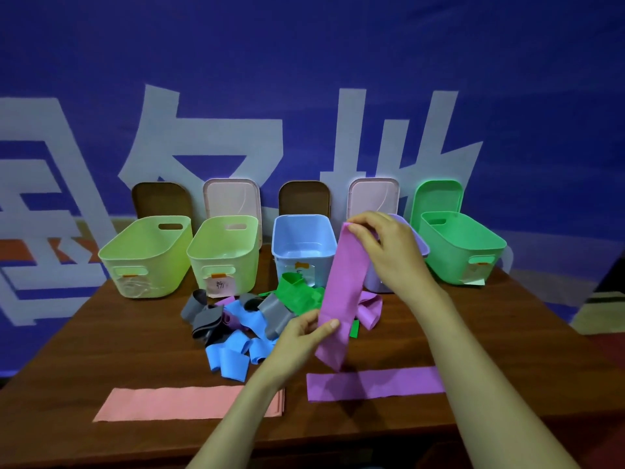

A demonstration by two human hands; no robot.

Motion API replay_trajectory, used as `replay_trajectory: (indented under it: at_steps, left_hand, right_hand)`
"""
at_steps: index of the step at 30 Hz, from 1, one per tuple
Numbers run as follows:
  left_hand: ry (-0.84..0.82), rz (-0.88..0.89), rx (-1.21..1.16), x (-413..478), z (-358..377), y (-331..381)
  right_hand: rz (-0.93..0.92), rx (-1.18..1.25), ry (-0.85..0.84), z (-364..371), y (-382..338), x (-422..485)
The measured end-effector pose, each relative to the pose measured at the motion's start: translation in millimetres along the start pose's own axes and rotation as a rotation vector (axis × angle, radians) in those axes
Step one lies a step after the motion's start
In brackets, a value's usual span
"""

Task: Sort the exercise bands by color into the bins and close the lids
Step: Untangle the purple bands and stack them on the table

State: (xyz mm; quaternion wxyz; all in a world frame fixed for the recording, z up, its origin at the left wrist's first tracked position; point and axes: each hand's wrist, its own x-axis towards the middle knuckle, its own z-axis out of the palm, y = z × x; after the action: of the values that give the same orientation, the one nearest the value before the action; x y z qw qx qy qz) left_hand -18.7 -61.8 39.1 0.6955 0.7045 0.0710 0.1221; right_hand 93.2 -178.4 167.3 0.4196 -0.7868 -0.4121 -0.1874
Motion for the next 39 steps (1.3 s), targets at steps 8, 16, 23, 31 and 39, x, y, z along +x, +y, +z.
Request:
replay_trajectory:
  at_steps: [8,16,23,31,39]
  left_hand:
    - [-0.011,-0.121,0.157,14.7,-29.0,-7.8]
    - [-0.008,-0.27,0.352,18.3,-39.4,-19.7]
    - [-0.029,-0.31,0.371,19.7,-44.2,-41.1]
    - [0.204,-0.408,0.054,17.1,-17.4,-61.4]
    - [0.249,-0.516,0.274,15.1,-9.5,-87.2]
  right_hand:
    - [0.16,0.12,0.059,0.9,38.0,-0.9]
    - [0.344,-0.004,0.07,15.4,110.9,-42.3]
    - [0.499,-0.123,0.096,10.5,170.9,-97.2]
    - [0.701,-0.144,0.081,12.1,200.6,-144.9]
    - [0.756,-0.164,0.097,11.3,218.9,-175.4]
